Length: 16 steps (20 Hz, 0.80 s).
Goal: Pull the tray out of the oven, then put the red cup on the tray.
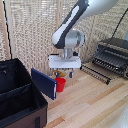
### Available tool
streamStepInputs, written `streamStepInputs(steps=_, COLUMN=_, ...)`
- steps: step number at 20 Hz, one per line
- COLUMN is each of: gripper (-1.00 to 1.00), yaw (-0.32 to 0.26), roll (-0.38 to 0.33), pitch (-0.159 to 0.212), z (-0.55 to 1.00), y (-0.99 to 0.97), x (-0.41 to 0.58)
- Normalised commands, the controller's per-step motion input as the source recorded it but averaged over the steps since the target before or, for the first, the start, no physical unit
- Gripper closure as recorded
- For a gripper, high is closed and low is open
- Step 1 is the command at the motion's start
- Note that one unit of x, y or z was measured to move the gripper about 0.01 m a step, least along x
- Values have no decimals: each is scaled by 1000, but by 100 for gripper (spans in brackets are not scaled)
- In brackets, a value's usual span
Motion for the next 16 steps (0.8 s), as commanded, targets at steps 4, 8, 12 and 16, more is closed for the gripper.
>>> streamStepInputs(steps=4, gripper=-100, yaw=89, roll=-154, pitch=0, z=-331, y=-91, x=83)
streamStepInputs(steps=8, gripper=-100, yaw=87, roll=-185, pitch=0, z=-391, y=-75, x=16)
streamStepInputs(steps=12, gripper=-100, yaw=84, roll=-166, pitch=6, z=-274, y=-174, x=41)
streamStepInputs(steps=16, gripper=100, yaw=79, roll=-33, pitch=3, z=-61, y=-83, x=39)
